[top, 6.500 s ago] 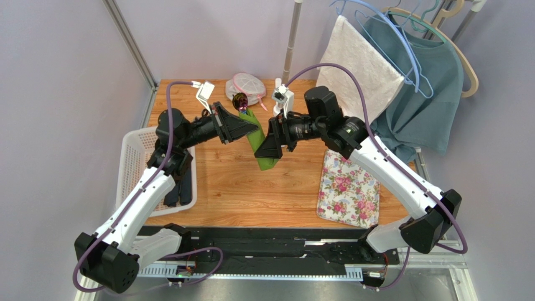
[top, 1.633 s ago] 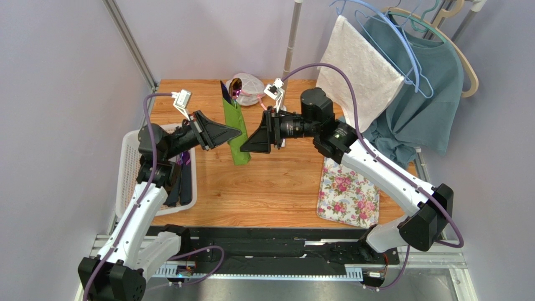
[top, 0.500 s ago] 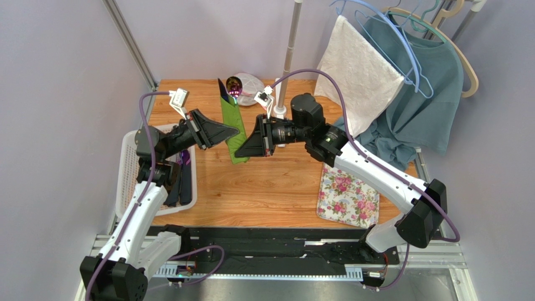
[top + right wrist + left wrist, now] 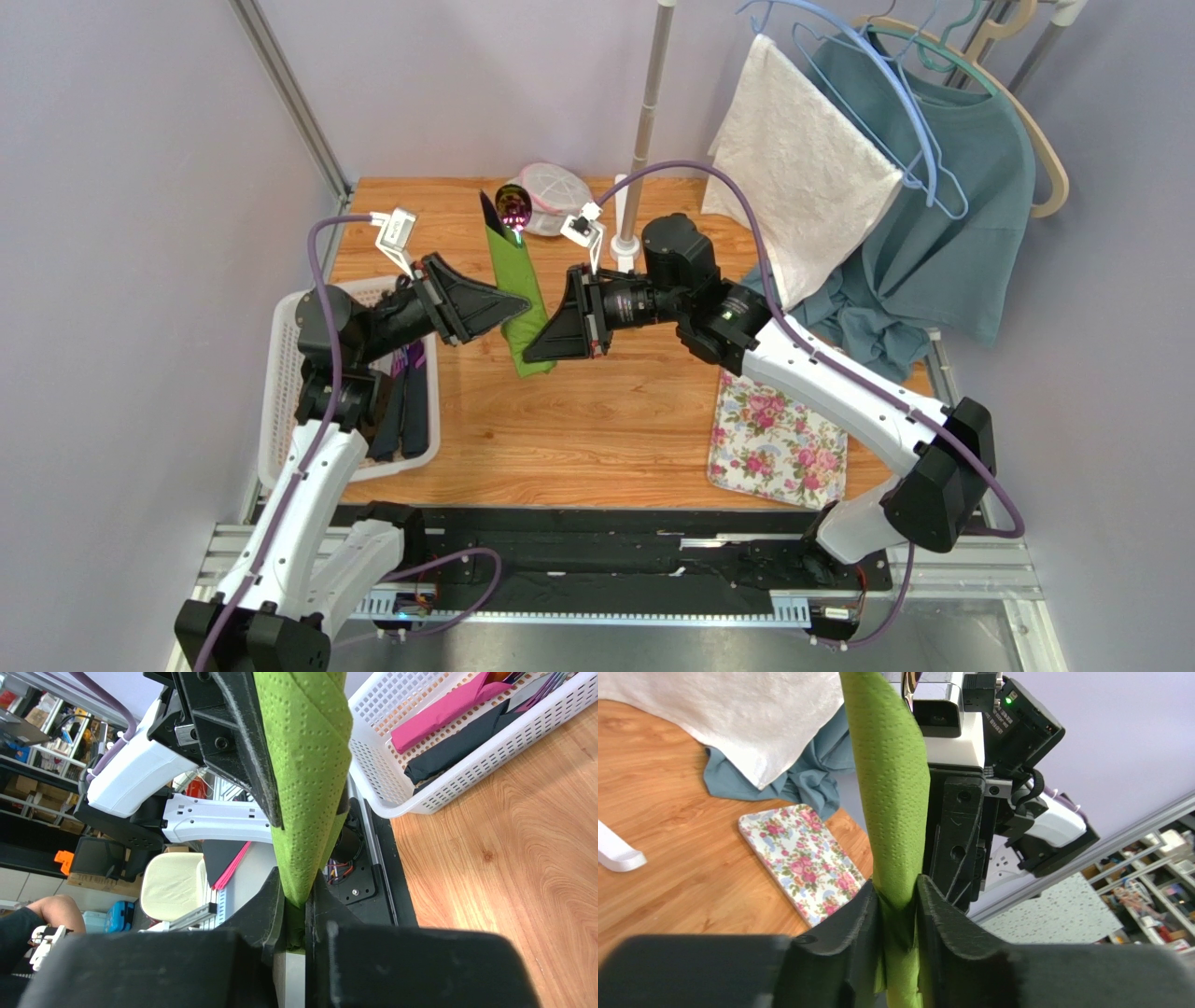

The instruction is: Place the utensils on the paper napkin and roll it up

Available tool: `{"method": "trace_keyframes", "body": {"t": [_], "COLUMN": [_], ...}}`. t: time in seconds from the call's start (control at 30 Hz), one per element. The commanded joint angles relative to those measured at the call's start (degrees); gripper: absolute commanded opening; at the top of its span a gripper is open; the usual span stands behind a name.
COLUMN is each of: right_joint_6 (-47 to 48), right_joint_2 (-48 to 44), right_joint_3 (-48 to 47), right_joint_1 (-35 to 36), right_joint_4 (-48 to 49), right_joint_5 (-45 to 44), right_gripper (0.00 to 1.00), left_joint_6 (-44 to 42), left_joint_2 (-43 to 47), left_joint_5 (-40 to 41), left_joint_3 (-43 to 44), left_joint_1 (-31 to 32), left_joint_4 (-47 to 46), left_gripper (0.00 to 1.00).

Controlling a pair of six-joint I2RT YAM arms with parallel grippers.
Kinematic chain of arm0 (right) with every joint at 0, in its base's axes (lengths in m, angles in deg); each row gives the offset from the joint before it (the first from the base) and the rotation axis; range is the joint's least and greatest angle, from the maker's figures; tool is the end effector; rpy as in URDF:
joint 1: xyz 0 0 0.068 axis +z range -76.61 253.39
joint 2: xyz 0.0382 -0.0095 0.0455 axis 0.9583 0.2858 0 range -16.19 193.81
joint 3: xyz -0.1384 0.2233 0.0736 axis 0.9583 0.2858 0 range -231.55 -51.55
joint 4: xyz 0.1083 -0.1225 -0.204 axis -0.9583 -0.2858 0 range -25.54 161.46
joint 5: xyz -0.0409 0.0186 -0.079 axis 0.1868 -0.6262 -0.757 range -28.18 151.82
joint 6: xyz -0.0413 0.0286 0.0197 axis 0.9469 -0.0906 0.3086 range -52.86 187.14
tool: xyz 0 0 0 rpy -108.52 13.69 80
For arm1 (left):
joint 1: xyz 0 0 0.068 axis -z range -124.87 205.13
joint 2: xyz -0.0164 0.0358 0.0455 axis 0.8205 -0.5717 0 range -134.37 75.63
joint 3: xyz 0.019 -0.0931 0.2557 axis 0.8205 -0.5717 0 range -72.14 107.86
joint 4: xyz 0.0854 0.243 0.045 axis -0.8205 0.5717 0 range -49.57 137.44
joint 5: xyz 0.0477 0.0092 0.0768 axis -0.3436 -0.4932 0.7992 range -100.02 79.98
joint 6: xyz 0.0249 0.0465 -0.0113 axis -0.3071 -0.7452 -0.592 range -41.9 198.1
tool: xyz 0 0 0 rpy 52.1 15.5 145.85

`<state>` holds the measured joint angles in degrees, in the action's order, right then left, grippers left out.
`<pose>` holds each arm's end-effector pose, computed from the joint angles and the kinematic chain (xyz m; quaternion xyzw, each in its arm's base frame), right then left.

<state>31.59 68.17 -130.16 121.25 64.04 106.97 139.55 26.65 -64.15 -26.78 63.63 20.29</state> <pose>0.2096 0.2693 0.3888 -0.3147 0.6938 0.6063 0.2283 0.1797 -0.0560 0.3840 0.0889 0.6393 -0.6321 0.4287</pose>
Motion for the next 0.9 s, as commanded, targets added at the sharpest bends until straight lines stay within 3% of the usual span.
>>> {"method": "trace_keyframes", "body": {"t": [0.0, 0.37, 0.53, 0.77, 0.87], "right_joint_6": [2.7, 4.1, 4.2, 4.9, 5.8], "right_joint_2": [-0.2, -0.9, -0.1, 0.6, 0.9], "right_joint_3": [-3.4, -5.2, -5.9, -6.2, -6.7], "right_joint_1": [0.3, 0.3, 0.3, 0.5, 0.7], "right_joint_4": [0.5, 1.0, 0.8, 0.7, -0.9], "right_joint_5": [2.1, 2.7, 2.7, 1.4, -0.1], "right_gripper": [0.0, 0.0, 0.0, 0.0, 0.0], "left_joint_6": [-4.7, -4.1, 4.8, 6.6, 6.0], "left_joint_2": [1.9, 0.8, 0.2, 0.8, 0.6], "left_joint_5": [0.5, -0.5, -2.9, -2.4, -2.1], "left_joint_3": [0.7, -0.6, -3.1, -2.3, -1.5], "left_joint_1": [-0.9, -0.9, -0.9, -0.9, -0.8], "left_joint_4": [2.7, 1.3, -9.5, -10.4, -9.0], "left_gripper": [0.4, 0.78, 0.77, 0.48, 0.47]}}
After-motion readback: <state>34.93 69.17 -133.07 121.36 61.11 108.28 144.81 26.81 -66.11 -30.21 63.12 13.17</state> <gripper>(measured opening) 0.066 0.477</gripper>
